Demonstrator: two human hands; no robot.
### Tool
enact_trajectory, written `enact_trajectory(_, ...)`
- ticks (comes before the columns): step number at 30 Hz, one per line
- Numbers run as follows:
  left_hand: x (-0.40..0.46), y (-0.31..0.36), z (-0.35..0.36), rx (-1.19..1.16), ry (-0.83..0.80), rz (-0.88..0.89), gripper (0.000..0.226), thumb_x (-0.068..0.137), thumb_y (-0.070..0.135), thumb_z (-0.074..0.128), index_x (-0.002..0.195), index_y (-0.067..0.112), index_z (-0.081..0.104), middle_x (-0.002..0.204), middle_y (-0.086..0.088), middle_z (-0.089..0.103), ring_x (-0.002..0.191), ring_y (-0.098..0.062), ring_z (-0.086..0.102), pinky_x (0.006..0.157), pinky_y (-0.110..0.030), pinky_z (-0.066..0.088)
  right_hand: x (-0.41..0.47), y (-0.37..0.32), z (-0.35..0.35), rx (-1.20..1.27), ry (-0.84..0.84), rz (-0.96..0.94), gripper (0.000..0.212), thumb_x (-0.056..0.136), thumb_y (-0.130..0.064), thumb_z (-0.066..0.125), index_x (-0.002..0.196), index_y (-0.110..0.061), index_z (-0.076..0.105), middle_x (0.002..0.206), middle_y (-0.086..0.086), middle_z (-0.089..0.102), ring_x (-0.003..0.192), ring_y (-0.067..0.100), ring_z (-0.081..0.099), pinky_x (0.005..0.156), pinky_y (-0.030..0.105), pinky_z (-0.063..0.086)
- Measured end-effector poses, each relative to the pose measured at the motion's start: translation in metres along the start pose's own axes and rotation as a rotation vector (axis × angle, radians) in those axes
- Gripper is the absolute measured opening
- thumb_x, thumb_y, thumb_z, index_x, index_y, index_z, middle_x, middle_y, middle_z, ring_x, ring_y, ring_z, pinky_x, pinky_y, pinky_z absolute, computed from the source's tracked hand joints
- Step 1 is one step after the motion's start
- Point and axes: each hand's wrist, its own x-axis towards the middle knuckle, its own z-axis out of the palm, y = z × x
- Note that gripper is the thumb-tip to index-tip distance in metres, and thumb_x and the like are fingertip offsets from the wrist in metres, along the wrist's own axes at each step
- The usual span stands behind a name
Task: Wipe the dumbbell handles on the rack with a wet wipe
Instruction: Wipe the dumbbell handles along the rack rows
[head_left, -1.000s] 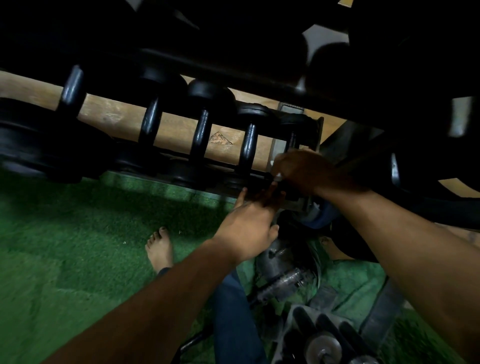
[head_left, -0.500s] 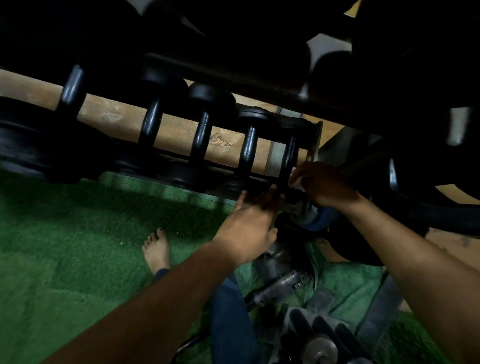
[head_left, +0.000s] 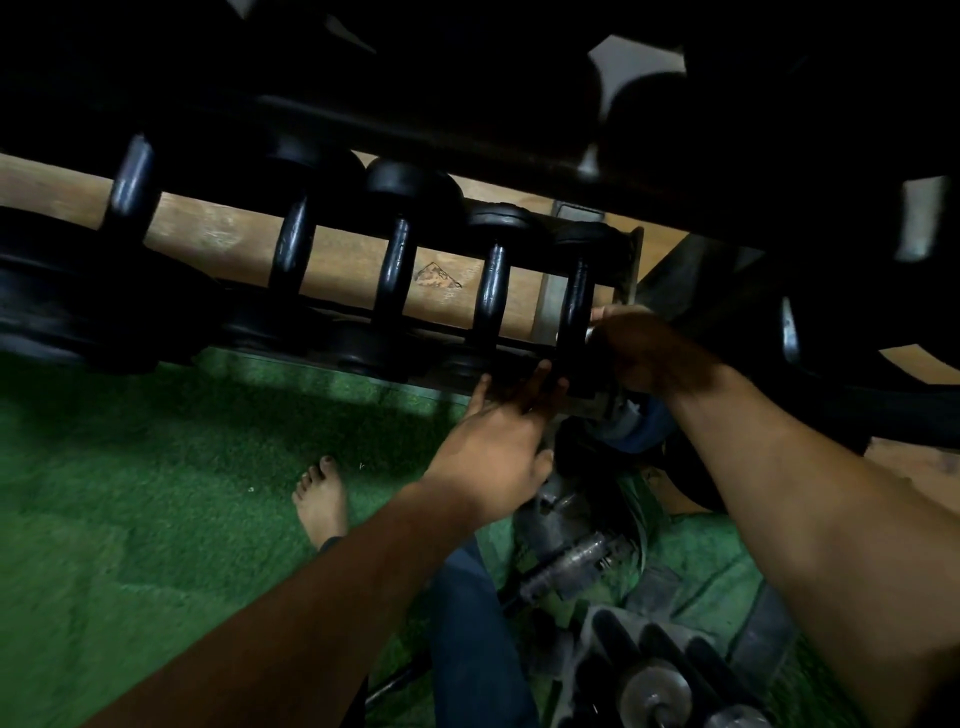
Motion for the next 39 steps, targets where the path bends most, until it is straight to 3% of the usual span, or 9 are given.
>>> enact_trajectory(2, 0.001, -0.001, 0.000, -0.002, -0.006, -0.006, 0.078, 0.102, 0.038, 0.047, 0.164, 0.030, 0.000, 0.171, 0.002, -0.010, 0.153, -0.023, 0.025, 0.124, -0.044, -0.012, 0.005, 0.001, 0.002, 0.098, 0.019, 0.010, 0.028, 0.087, 0.012, 0.053, 0.112, 0.009, 0.066, 0.115, 0.034, 0.065, 0.098, 0.040, 0.068, 0.098, 0.050, 0.054)
enact_trajectory(4, 0.002, -0.002, 0.000, -0.001, -0.009, -0.007, 0.078, 0.102, 0.038, 0.048, 0.164, 0.030, 0.000, 0.171, 0.002, -0.010, 0.152, -0.023, 0.026, 0.124, -0.043, -0.012, 0.004, -0.002, 0.003, 0.148, 0.074, -0.010, 0.026, 0.091, 0.009, 0.053, 0.112, 0.003, 0.067, 0.095, 0.020, 0.071, 0.082, 0.027, 0.072, 0.070, 0.030, 0.062)
enact_trajectory(6, 0.002, -0.002, 0.001, 0.007, -0.008, -0.008, 0.078, 0.102, 0.039, 0.048, 0.164, 0.029, 0.001, 0.171, 0.002, -0.010, 0.152, -0.023, 0.027, 0.123, -0.044, -0.012, 0.007, -0.006, -0.001, 0.129, 0.083, -0.050, 0.041, 0.092, 0.008, 0.048, 0.132, 0.001, 0.058, 0.100, 0.008, 0.064, 0.086, 0.021, 0.063, 0.052, 0.017, 0.055)
enact_trajectory(9, 0.002, -0.003, 0.003, -0.003, -0.006, -0.006, 0.078, 0.102, 0.039, 0.047, 0.164, 0.029, 0.000, 0.171, 0.003, -0.010, 0.152, -0.023, 0.026, 0.122, -0.043, -0.014, 0.010, -0.015, 0.008, -0.012, 0.227, -0.079, 0.045, 0.099, 0.002, 0.046, 0.143, -0.004, 0.050, 0.119, 0.011, 0.060, 0.089, 0.017, 0.058, 0.069, 0.020, 0.053)
enact_trajectory(14, 0.001, -0.001, 0.001, -0.001, 0.007, -0.022, 0.077, 0.102, 0.039, 0.047, 0.164, 0.029, 0.002, 0.171, 0.003, -0.008, 0.154, -0.021, 0.020, 0.123, -0.042, -0.014, -0.002, -0.016, 0.029, 0.214, 0.539, -0.274, 0.026, 0.089, 0.001, 0.055, 0.103, -0.014, 0.071, 0.096, 0.016, 0.071, 0.075, 0.024, 0.064, 0.065, 0.033, 0.054)
enact_trajectory(18, 0.001, 0.001, -0.003, 0.002, 0.009, -0.023, 0.076, 0.102, 0.040, 0.049, 0.164, 0.029, 0.006, 0.171, 0.004, -0.004, 0.155, -0.019, 0.017, 0.124, -0.042, -0.009, -0.017, -0.017, 0.025, 0.150, 0.524, -0.392, 0.027, 0.085, 0.002, 0.060, 0.101, -0.017, 0.071, 0.099, 0.010, 0.073, 0.090, 0.024, 0.071, 0.078, 0.038, 0.061)
enact_trajectory(25, -0.008, 0.004, -0.011, -0.008, 0.051, -0.058, 0.073, 0.101, 0.041, 0.050, 0.163, 0.022, 0.017, 0.170, 0.000, 0.014, 0.154, -0.017, 0.021, 0.127, -0.040, 0.000, -0.041, -0.017, 0.030, -0.022, 0.439, -0.568, 0.022, 0.091, -0.013, 0.066, 0.112, -0.017, 0.063, 0.097, 0.002, 0.072, 0.086, 0.013, 0.070, 0.070, 0.026, 0.058)
enact_trajectory(35, -0.064, -0.029, -0.033, 0.003, 0.101, -0.130, 0.074, 0.101, 0.043, 0.052, 0.163, 0.018, 0.020, 0.169, -0.001, 0.019, 0.155, -0.016, 0.019, 0.127, -0.040, 0.006, -0.090, -0.006, 0.081, -0.188, 0.349, -0.584, 0.029, 0.089, -0.019, 0.070, 0.083, -0.045, 0.058, 0.096, -0.017, 0.065, 0.096, 0.015, 0.066, 0.089, 0.046, 0.056)
enact_trajectory(39, -0.109, -0.049, -0.055, -0.009, 0.155, -0.149, 0.074, 0.102, 0.042, 0.052, 0.163, 0.017, 0.019, 0.170, 0.000, 0.015, 0.156, -0.015, 0.014, 0.128, -0.041, 0.006, -0.130, -0.013, 0.120, -0.262, 0.394, -0.634, 0.012, 0.091, -0.023, 0.069, 0.086, -0.030, 0.061, 0.085, -0.015, 0.064, 0.084, 0.018, 0.067, 0.080, 0.040, 0.056)
